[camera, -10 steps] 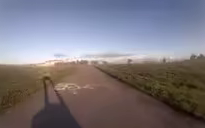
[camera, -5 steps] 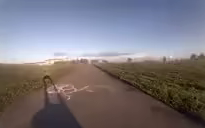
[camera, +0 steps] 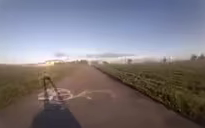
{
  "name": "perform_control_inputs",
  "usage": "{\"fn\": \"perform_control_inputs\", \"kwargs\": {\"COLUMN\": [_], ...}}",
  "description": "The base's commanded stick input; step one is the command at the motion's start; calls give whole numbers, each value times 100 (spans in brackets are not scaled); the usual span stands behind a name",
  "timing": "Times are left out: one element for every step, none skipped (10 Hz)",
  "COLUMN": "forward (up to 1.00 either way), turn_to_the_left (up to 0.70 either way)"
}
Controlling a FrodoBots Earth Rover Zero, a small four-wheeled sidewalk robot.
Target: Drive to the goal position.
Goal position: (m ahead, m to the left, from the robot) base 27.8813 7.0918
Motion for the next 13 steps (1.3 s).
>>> {"fn": "perform_control_inputs", "kwargs": {"forward": [70,70,70,70,70,70,70,70,70,70,70,70,70], "turn_to_the_left": [0,0,0,0,0,0,0,0,0,0,0,0,0]}}
